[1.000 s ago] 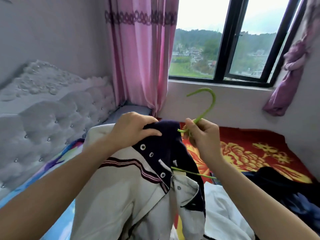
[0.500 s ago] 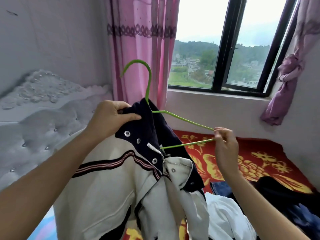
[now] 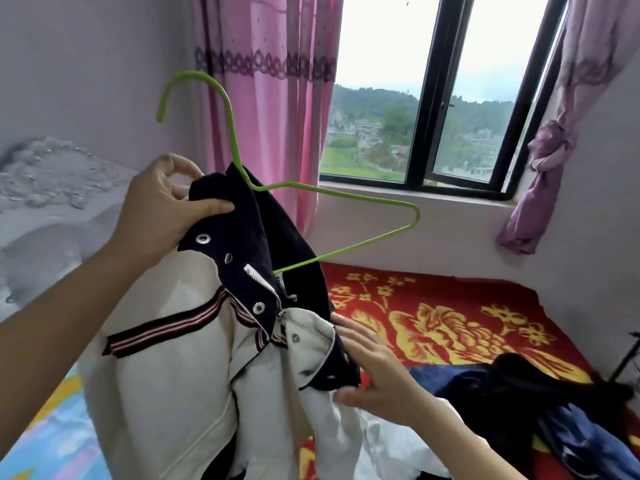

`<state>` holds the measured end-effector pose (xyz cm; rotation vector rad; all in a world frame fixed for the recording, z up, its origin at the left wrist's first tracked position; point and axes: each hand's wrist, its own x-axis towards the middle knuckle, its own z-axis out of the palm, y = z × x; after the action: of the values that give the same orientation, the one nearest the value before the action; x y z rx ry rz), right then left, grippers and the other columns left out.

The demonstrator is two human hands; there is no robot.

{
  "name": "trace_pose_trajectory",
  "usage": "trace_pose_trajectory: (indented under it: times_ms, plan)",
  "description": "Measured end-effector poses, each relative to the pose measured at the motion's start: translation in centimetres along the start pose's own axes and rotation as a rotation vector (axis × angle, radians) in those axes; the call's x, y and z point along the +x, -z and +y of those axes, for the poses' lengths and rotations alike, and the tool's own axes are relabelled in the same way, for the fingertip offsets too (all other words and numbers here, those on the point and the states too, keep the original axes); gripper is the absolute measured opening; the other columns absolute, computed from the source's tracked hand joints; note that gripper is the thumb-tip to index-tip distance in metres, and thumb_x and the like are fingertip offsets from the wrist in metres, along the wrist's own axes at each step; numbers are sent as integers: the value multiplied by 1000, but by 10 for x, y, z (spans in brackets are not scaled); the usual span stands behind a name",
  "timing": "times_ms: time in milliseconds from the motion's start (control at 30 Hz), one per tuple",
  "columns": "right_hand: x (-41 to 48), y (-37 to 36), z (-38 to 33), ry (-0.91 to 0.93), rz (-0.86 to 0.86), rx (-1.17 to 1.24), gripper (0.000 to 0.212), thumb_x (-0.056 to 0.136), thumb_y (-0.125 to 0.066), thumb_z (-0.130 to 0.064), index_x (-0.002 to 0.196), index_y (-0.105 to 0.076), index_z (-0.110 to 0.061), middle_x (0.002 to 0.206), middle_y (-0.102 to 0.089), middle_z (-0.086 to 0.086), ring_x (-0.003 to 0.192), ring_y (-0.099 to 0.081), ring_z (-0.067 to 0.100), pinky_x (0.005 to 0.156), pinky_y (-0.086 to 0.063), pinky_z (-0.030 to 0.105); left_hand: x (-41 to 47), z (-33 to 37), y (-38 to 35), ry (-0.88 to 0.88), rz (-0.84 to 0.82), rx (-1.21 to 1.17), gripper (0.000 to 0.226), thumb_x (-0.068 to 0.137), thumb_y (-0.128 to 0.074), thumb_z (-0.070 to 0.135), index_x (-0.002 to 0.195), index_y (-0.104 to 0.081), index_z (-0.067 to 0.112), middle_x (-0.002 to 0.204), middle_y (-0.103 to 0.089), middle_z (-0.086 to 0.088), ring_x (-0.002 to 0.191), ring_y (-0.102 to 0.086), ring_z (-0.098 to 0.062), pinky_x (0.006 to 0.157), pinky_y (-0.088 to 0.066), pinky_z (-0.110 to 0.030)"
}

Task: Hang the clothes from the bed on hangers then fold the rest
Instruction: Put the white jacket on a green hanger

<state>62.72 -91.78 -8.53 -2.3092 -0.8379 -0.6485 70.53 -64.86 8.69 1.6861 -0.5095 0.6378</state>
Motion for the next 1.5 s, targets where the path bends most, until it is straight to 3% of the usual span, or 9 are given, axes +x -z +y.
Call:
trace_pose_trajectory:
  times_ms: [233,367,533,633,800,867,1067,1333,1500]
  plan:
    - [5,40,36,-24,66,-261,21,86,-63,-21,79,-72,-4,74,-69,-8,68,-60,7,91,-42,62,2,-9,28,-38,-113,41,57,69,-75,-3,67,-69,54,61,-67,21,56,-63,5,54,-49,-7]
    - [32,100,37,145,156,-590,64,96,-32,-49,72,-73,-6,66,-70,-3,59,-67,10,93,-36,39,0,-23,42,17,-166,73,57,68,-74,-4,58,-68,52,58,-66,22,56,-63,6,53,-46,-4]
    - [52,124,21,279,119,-712,61,100,-28,-43,83,-74,-8,79,-72,0,73,-70,15,90,-38,35,4,-39,61,26,-213,132,35,68,-73,-5,74,-77,29,59,-66,22,57,-63,8,52,-44,-2]
    - [65,123,7,326,110,-683,58,100,-29,-39,86,-74,-4,81,-71,4,75,-69,20,78,-51,30,3,-51,66,16,-239,213,52,66,-76,-4,62,-70,48,59,-64,27,59,-61,14,53,-41,1]
    - [92,110,-11,386,76,-493,49,100,-36,-31,90,-69,4,82,-65,10,72,-62,28,61,-54,29,-2,-55,52,-272,-307,387,18,74,-73,40,91,-73,41,68,-68,15,69,-56,19,65,-40,-1]
    - [107,96,-15,339,29,-404,35,97,-45,-21,91,-68,5,87,-64,12,76,-61,28,67,-51,29,-6,-56,30,-372,-338,412,59,76,-55,62,101,-73,11,67,-62,9,67,-53,15,66,-36,2]
    - [140,62,-18,-223,-190,-14,13,87,-57,4,96,-63,-2,114,-62,8,104,-59,20,90,-47,28,5,-57,-1,-368,-266,404,34,64,-83,8,96,-74,2,74,-66,7,71,-55,14,70,-37,1]
    - [147,48,-24,-449,-128,433,32,81,-59,15,86,-40,-10,69,-58,0,66,-56,11,64,-44,23,-16,-87,15,-937,-23,859,35,85,-56,34,93,-75,5,65,-65,0,55,-59,-16,42,-43,-23]
    - [154,32,-25,-503,-83,580,37,78,-56,21,96,-56,-11,65,-53,7,64,-51,18,66,-44,23,-43,-134,24,-970,155,960,33,90,-55,32,109,-65,8,72,-67,-1,62,-56,-16,48,-39,-24]
